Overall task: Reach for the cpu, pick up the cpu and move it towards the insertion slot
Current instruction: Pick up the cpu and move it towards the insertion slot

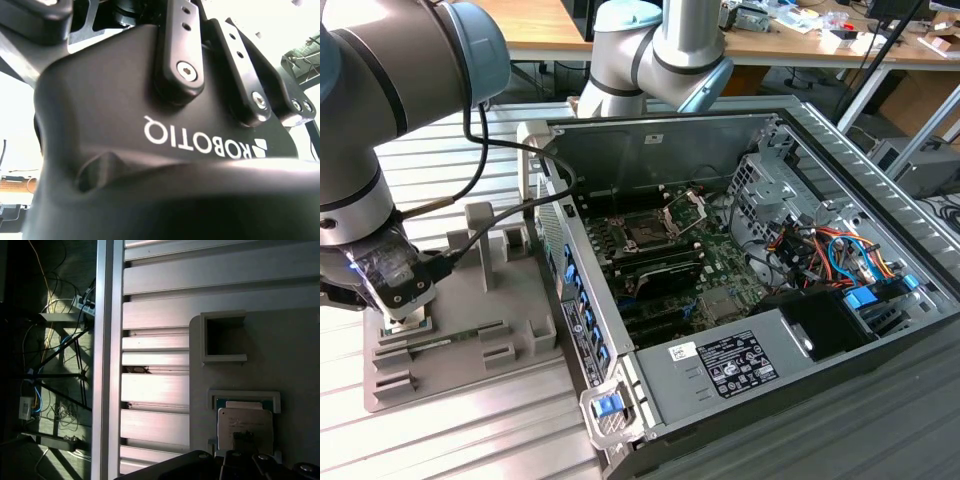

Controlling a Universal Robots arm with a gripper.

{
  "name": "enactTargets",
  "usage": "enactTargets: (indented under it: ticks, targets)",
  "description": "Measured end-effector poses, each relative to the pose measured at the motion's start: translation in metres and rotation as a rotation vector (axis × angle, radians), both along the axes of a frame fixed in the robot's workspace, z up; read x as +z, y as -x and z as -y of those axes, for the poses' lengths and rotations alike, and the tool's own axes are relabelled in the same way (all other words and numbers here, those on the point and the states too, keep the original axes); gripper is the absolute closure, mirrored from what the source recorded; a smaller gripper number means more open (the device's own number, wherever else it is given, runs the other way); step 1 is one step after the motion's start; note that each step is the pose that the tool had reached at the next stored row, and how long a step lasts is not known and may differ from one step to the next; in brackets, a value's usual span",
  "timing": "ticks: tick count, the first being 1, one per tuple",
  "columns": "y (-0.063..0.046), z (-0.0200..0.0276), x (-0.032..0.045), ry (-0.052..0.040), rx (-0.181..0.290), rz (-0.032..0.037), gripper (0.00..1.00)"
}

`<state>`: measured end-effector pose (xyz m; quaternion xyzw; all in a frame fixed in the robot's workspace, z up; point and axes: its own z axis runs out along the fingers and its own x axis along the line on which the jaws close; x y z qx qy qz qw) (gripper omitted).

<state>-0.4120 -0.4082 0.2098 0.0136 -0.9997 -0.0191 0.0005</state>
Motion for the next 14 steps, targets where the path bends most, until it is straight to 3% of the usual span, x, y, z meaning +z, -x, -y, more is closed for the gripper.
enactTargets:
  ticks: [8,9,10,11,14]
  targets:
    - [0.0,0.0,0.0,0.0,0.0,0.0,0.89]
    - [0.0,-0.0001,-0.0001,0.0,0.0,0.0,0.83]
    - [0.0,-0.0001,-0.0001,0.0,0.0,0.0,0.71]
    - [0.0,-0.0001,-0.0001,0.0,0.0,0.0,0.71]
    - [0.0,-0.0001,-0.0001,0.0,0.0,0.0,0.52]
